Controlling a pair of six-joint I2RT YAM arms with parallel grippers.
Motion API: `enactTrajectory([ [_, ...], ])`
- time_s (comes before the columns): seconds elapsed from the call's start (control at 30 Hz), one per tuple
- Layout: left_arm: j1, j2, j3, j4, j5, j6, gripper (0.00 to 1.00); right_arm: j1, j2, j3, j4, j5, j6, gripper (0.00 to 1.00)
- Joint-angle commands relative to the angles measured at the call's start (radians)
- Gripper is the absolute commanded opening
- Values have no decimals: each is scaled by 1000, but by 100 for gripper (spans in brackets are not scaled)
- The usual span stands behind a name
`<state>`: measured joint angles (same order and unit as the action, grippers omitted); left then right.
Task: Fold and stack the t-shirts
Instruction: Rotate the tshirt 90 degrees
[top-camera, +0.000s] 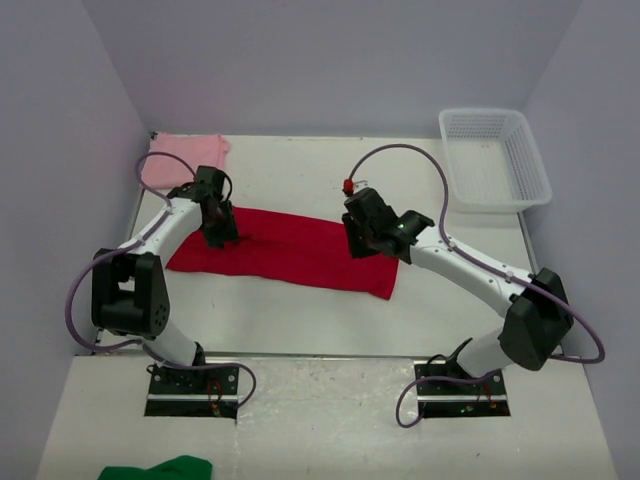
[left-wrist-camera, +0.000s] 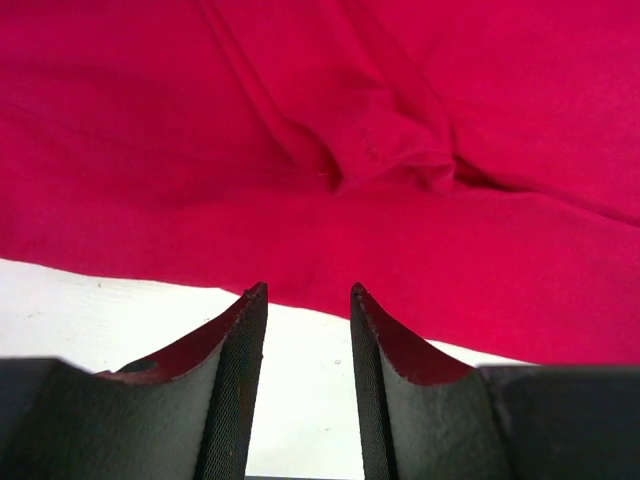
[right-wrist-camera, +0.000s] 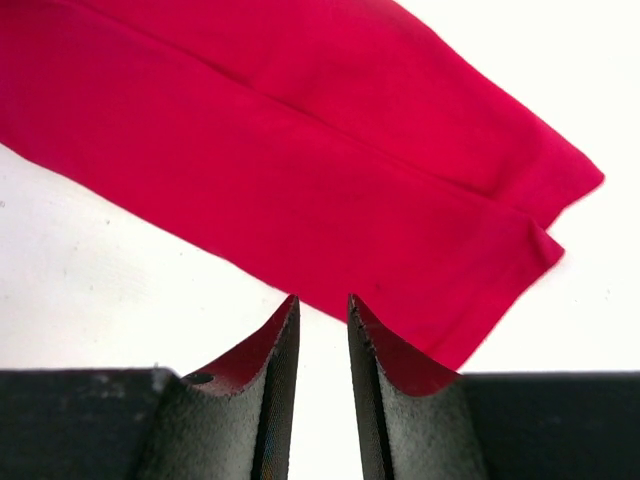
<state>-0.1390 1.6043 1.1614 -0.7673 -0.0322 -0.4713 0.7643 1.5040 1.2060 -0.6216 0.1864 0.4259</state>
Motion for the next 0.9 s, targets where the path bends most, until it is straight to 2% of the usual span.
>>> enactTrajectory([
  [0.0,13,-20,-12,92,67,0,41,-16,-106,-48,34,-16,1,27],
  [0.2,18,37,14,122,97,7,40,-36,-169,-125,59,-42,8,27],
  [0.3,18,72,23,114,110,8,35,-37,-176,-152,63,-35,17,27],
  [0.37,18,77,15,123,114,11,7,-39,-185,-174,75,-28,22,27],
  [0.4,18,82,6,119,97,10,0,-42,-188,-180,79,-30,24,27],
  [0.6,22,88,-26,137,71,13,0,-46,-189,-220,103,-36,31,27],
  [0.87,24,176,35,140,60,3,0,-51,-228,-261,112,-38,40,27],
])
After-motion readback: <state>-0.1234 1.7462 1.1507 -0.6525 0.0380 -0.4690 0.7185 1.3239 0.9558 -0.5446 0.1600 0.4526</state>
